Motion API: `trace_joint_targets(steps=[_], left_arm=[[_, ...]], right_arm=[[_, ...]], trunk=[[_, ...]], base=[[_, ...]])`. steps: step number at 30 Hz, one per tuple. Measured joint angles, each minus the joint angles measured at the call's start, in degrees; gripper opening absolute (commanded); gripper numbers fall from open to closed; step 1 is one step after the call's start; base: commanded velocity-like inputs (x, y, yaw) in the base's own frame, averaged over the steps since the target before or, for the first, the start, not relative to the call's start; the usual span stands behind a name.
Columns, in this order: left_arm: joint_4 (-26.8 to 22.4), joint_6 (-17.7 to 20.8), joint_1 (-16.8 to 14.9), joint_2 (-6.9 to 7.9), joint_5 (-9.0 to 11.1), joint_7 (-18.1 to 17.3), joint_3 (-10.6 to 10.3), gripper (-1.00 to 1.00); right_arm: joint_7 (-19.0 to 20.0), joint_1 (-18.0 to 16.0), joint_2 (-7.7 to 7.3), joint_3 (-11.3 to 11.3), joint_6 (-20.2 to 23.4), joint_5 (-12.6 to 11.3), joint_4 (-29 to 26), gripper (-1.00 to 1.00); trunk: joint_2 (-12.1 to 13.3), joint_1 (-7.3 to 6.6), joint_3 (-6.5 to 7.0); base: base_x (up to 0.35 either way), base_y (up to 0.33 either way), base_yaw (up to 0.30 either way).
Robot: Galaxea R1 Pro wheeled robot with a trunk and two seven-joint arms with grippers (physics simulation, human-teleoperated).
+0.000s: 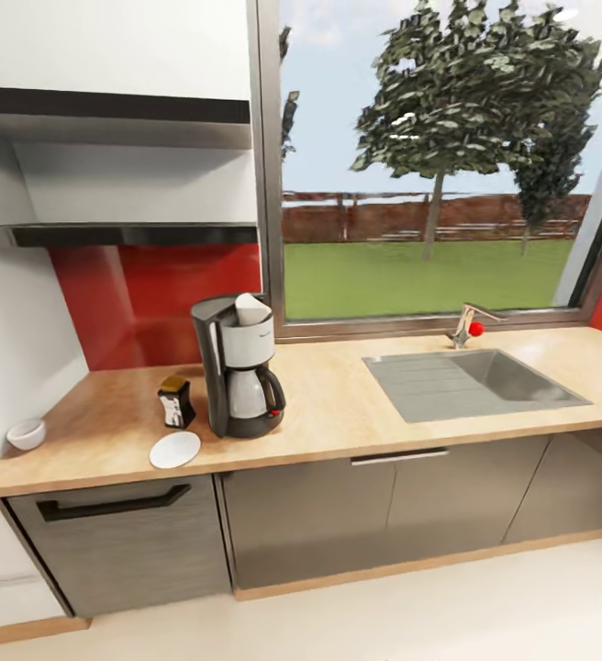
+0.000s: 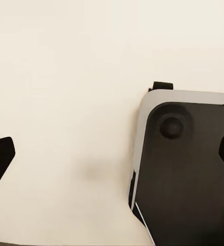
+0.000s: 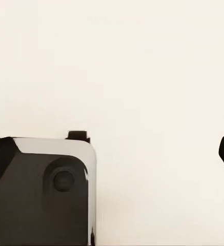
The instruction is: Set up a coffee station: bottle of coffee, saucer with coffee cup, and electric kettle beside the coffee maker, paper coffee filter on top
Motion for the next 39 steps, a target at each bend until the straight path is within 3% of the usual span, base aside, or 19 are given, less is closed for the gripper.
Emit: trace_joint_targets(steps=[6, 17, 20, 23, 33, 39], left_arm=[[1.3, 0.1, 0.0, 0.01, 0.0, 0.0, 0.0, 1.00], [2.2, 0.1, 0.0, 0.06, 0.0, 0.0, 0.0, 1.00], [2.3, 0.2, 0.0, 0.01, -0.1, 0.1, 0.0, 1.00], [2.4, 0.2, 0.0, 0.10, -0.1, 0.2, 0.0, 1.00], [2.4, 0.2, 0.1, 0.53, -0.1, 0.6, -0.2, 1.00], [2.3, 0.1, 0.1, 0.11, -0.2, 0.6, -0.3, 1.00]], right_arm=[[0.0, 0.1, 1.29, -0.2, -0.1, -0.3, -0.2, 1.00], [0.0, 0.1, 1.49, -0.4, 0.2, -0.5, -0.3, 1.00], [0.0, 0.1, 3.42, -0.4, 0.2, -0.6, -0.4, 1.00], [0.0, 0.1, 4.10, -0.5, 0.2, -0.6, -0.7, 1.00], [0.0, 0.1, 4.38, -0.5, 0.2, -0.7, -1.5, 1.00], [0.0, 0.1, 4.45, -0.4, 0.2, -0.7, -1.5, 1.00]], trunk=[[0.0, 0.00, 0.00], [0.0, 0.00, 0.00], [0.0, 0.00, 0.00], [0.0, 0.00, 0.00], [0.0, 0.00, 0.00], [0.0, -0.02, 0.00]], base=[[0.000, 0.000, -0.300], [0.000, 0.000, -0.300], [0.000, 0.000, -0.300], [0.000, 0.000, -0.300], [0.005, 0.000, -0.300], [0.252, -0.110, -0.300]])
